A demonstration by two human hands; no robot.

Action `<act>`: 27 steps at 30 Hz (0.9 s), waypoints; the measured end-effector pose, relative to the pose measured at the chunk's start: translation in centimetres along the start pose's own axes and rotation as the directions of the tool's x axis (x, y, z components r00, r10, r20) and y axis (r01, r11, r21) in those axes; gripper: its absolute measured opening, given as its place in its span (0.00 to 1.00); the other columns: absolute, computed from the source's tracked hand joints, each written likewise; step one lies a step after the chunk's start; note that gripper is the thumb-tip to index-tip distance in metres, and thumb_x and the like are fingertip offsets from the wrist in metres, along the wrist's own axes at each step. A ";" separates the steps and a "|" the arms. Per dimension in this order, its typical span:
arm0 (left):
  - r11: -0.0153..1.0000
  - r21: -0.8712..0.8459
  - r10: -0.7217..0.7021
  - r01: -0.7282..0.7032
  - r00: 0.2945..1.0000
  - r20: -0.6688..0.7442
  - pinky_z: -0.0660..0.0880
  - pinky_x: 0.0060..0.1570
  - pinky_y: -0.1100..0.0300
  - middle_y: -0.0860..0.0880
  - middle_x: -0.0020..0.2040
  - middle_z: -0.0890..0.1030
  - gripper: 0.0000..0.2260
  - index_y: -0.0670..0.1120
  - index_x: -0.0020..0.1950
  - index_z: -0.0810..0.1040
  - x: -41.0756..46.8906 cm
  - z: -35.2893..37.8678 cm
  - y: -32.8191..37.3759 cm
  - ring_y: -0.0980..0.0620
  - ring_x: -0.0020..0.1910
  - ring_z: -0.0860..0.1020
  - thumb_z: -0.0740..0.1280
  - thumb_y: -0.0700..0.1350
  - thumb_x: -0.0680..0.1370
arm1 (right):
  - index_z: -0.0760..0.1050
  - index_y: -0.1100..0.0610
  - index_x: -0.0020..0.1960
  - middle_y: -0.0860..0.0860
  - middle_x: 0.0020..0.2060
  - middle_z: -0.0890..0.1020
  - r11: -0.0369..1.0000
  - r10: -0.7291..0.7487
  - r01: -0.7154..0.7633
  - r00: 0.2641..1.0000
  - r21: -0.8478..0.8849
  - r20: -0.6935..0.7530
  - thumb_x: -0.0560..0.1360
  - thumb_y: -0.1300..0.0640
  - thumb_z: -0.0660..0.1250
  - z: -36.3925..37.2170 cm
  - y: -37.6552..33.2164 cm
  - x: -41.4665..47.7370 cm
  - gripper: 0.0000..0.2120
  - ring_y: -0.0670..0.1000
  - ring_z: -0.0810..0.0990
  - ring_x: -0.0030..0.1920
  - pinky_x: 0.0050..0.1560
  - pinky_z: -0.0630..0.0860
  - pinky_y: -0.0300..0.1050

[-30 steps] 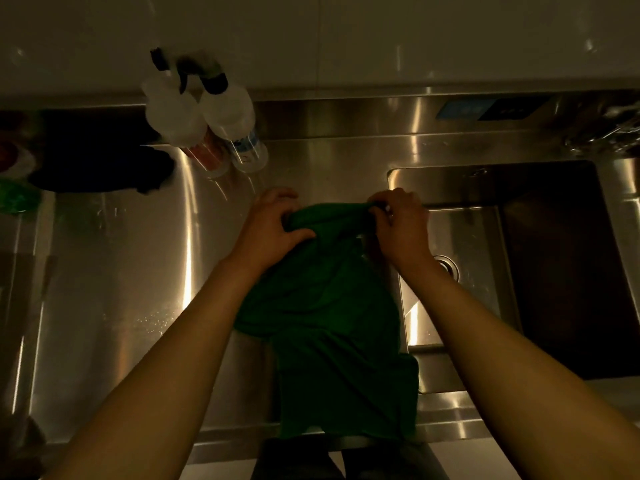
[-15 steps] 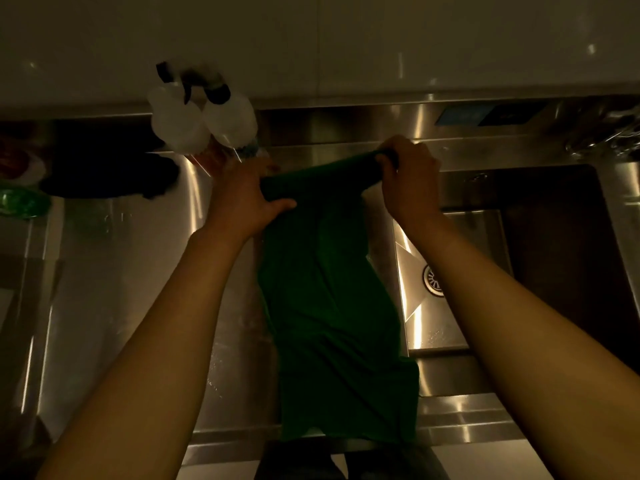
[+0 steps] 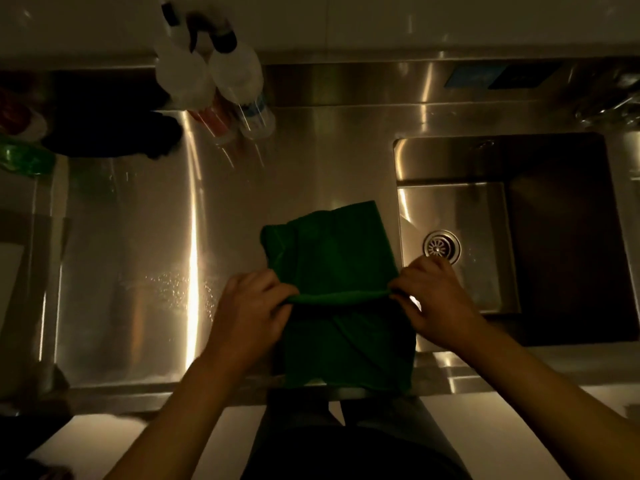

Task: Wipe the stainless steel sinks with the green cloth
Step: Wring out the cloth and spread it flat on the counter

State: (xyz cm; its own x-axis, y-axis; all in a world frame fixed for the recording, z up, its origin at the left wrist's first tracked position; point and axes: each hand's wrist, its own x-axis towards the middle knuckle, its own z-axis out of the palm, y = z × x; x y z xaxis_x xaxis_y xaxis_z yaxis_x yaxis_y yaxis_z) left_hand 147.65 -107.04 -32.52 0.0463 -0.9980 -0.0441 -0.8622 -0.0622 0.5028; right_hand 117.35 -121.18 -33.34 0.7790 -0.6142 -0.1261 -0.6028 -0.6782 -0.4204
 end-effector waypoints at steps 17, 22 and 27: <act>0.986 -0.030 -0.144 0.164 0.929 0.341 0.82 0.46 0.50 0.48 0.58 0.78 0.20 0.52 0.67 0.82 -12.2 7.4 2.7 0.46 0.50 0.81 0.74 0.46 0.75 | 0.80 0.44 0.45 0.42 0.43 0.78 0.997 0.029 -0.004 0.941 -0.075 0.337 0.69 0.48 0.70 5.2 -2.2 -11.9 0.05 0.49 0.77 0.51 0.58 0.71 0.50; 0.960 -0.114 -0.213 0.256 0.931 0.298 0.78 0.52 0.56 0.52 0.58 0.79 0.16 0.52 0.64 0.83 -12.3 7.1 2.9 0.51 0.54 0.79 0.67 0.56 0.80 | 0.79 0.45 0.45 0.42 0.43 0.76 0.991 0.130 -0.131 0.952 -0.015 0.275 0.78 0.38 0.61 6.0 -2.0 -11.5 0.14 0.45 0.73 0.50 0.57 0.69 0.50; 0.883 -0.180 -0.416 0.433 0.901 0.124 0.79 0.54 0.51 0.49 0.58 0.79 0.11 0.48 0.65 0.81 -8.3 6.3 0.9 0.48 0.54 0.79 0.67 0.43 0.82 | 0.82 0.49 0.49 0.46 0.44 0.80 0.875 0.465 -0.466 0.884 0.127 0.037 0.80 0.48 0.67 6.1 -1.7 -8.5 0.07 0.51 0.77 0.48 0.52 0.72 0.51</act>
State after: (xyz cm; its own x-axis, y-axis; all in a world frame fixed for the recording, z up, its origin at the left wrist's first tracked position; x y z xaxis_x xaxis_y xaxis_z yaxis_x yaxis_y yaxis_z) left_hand 143.27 -98.74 -37.16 0.3379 -0.8712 -0.3560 -0.6506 -0.4896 0.5806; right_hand 112.81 -112.37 -37.06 0.4148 -0.8436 -0.3408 -0.8688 -0.2560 -0.4238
